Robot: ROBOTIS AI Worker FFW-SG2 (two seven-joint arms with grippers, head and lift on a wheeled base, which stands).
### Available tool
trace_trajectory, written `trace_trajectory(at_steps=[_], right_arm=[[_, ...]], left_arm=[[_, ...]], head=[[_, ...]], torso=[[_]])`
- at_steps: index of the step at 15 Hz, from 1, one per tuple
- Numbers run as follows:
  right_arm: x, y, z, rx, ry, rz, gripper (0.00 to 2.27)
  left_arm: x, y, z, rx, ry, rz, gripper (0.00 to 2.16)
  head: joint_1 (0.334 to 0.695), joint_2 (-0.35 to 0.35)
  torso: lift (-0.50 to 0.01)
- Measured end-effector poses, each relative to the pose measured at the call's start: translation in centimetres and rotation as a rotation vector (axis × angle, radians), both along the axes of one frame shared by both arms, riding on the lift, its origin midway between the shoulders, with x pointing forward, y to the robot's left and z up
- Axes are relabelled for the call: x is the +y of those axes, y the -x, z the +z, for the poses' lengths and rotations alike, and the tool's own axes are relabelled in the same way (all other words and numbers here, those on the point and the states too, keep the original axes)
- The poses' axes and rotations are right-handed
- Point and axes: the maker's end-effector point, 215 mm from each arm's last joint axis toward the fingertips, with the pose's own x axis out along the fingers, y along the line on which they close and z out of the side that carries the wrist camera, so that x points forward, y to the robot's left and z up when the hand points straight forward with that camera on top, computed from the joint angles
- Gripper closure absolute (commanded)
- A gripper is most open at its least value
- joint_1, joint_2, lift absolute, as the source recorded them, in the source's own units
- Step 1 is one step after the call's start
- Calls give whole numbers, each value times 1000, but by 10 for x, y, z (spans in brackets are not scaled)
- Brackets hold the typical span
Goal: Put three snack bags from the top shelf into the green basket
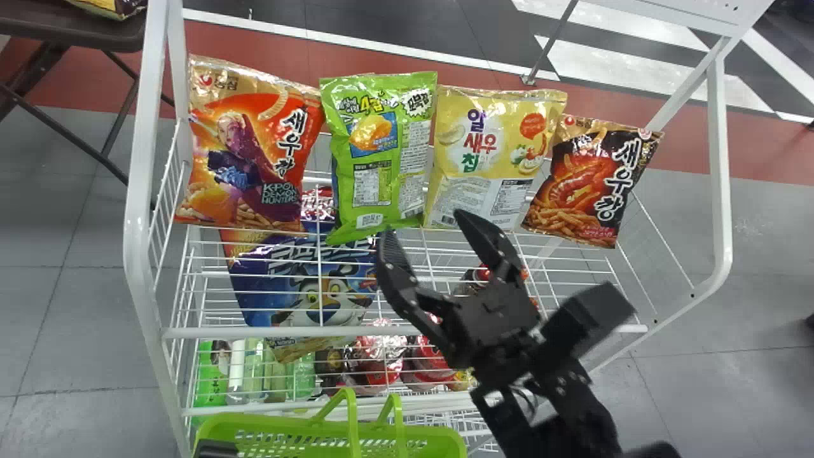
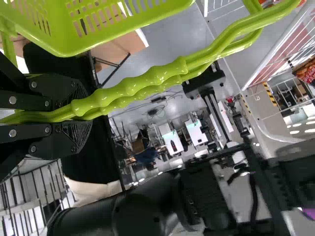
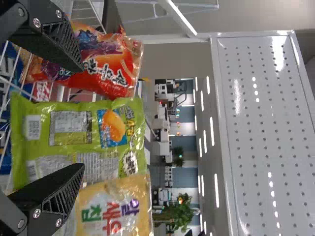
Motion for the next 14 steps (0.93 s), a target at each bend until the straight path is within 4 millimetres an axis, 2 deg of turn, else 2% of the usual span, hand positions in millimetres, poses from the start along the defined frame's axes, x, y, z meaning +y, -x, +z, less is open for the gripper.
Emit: trace_trajectory(at_steps=[4, 7, 10, 12, 14], right_arm=[[51, -42, -18, 26, -10, 73, 134], [94, -63, -29, 42, -13, 134, 137], [128, -82, -38, 72, 8, 158, 140], [141, -94, -45, 84, 23, 153, 144], [144, -107, -52, 93, 31, 138, 144]], left_arm=[[-1, 1, -1, -2, -12, -6, 2142], [-1, 4, -2, -5, -22, -14, 2142], [-2, 4, -2, -9, -26, -14, 2142], [-3, 4, -2, -13, -26, -15, 2142], [-3, 4, -3, -14, -26, -16, 2142]], head=[[695, -350], [695, -350], [695, -274], [695, -242], [695, -224]], torso=[[-48], [-48], [-48], [-48], [-48]])
